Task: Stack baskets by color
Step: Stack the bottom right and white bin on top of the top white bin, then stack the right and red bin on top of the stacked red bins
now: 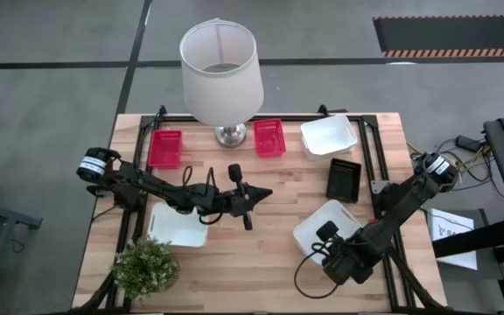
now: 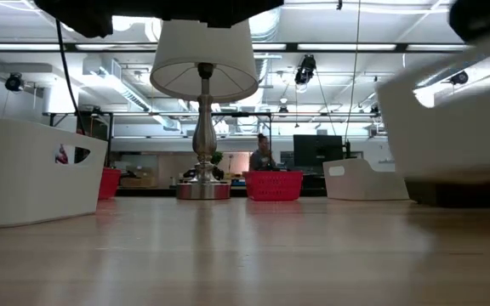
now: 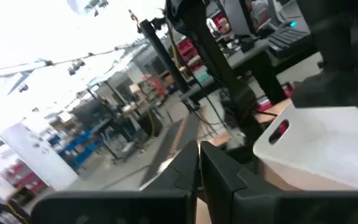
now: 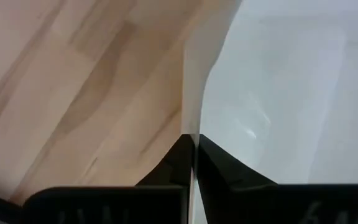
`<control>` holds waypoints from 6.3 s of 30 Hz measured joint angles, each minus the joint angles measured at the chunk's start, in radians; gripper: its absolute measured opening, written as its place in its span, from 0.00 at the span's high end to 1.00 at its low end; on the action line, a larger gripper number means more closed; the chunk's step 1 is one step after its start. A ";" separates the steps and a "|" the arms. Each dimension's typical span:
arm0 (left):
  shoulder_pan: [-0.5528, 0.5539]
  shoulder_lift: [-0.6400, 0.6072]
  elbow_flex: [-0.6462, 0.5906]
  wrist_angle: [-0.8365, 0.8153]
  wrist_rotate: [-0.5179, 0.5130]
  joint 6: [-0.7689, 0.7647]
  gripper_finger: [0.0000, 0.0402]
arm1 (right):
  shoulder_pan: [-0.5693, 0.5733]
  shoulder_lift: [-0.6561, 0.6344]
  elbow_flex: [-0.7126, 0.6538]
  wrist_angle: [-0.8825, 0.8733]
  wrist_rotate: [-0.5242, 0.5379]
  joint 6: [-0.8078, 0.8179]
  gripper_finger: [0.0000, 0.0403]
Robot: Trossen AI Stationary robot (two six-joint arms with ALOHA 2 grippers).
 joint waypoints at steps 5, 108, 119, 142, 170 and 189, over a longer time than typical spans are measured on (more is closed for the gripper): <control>0.002 -0.066 -0.024 0.002 0.000 0.025 1.00 | -0.025 0.000 0.146 -0.117 0.101 0.017 0.98; 0.002 -0.597 -0.340 0.052 -0.018 0.489 1.00 | -1.434 -0.172 -0.075 0.017 0.037 -0.982 0.72; 0.002 -0.597 -0.341 0.052 -0.018 0.403 1.00 | -1.419 -0.212 -0.007 0.014 -0.069 -0.593 0.75; 0.002 -0.359 -0.269 -0.008 -0.018 -0.102 1.00 | -0.930 -0.521 -0.387 0.548 0.144 -0.417 0.97; 0.108 -0.150 -0.049 -0.152 0.093 -0.349 1.00 | -0.935 -0.971 -0.684 1.108 -0.128 -0.693 0.97; 0.342 0.115 0.208 -0.548 0.158 -0.489 1.00 | -0.935 -1.018 -0.693 1.043 -0.127 -0.679 0.97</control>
